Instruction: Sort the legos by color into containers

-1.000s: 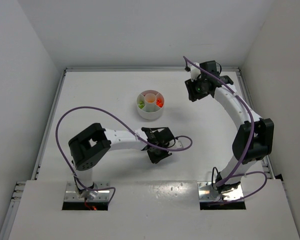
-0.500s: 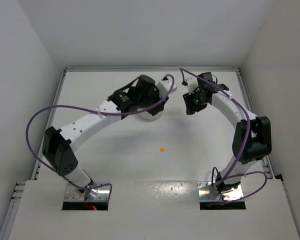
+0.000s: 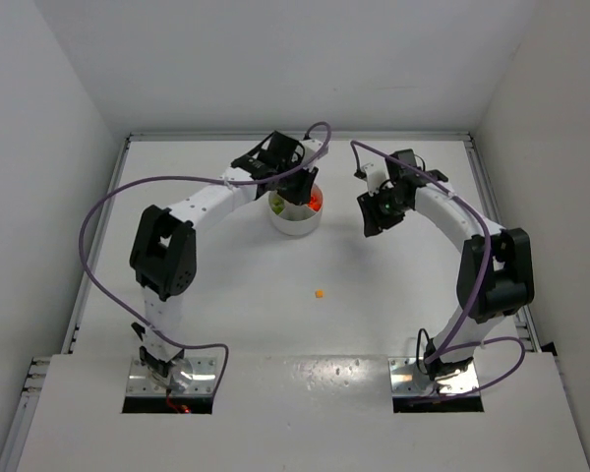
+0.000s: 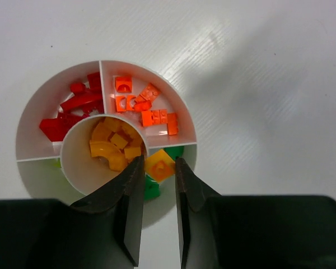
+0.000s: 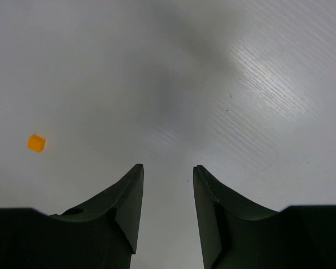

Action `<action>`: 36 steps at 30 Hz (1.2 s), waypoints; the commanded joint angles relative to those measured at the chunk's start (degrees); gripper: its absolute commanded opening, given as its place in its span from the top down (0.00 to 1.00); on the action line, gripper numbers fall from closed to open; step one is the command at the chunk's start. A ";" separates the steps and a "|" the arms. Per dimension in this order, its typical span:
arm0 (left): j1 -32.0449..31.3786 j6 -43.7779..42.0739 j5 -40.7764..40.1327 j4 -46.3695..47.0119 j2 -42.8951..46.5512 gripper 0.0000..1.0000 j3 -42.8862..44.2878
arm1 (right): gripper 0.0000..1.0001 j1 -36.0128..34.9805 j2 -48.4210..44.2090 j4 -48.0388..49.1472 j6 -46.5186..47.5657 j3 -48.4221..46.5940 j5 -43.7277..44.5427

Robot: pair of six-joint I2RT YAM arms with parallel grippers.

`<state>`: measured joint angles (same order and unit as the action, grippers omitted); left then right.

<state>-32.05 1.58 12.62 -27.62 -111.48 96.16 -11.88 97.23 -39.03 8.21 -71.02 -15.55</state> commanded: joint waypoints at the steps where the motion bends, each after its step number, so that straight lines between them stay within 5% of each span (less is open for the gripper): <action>1: 1.38 2.11 2.41 1.34 0.48 0.85 5.70 | 0.59 -0.43 -2.40 0.44 0.85 0.62 -1.50; 24: 4.72 1.58 1.26 0.81 -3.30 0.77 7.02 | 0.59 -3.50 -2.40 -1.92 6.82 0.01 -3.53; 27: 5.25 1.58 0.74 0.19 -3.83 0.70 7.02 | 0.59 -5.08 -1.87 -1.93 7.35 -0.52 -2.12; 30: 5.25 1.58 0.74 -0.94 -4.36 0.52 7.02 | 0.59 -6.49 -1.34 -1.93 7.35 -0.52 -1.41; 36: 6.82 2.63 1.96 -0.95 -4.36 0.43 7.02 | 0.58 -9.91 -1.34 -1.93 8.05 -0.52 0.78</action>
<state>-26.85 3.33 13.67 -28.91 -116.51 101.62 -20.27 96.82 -41.12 14.74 -70.06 -16.25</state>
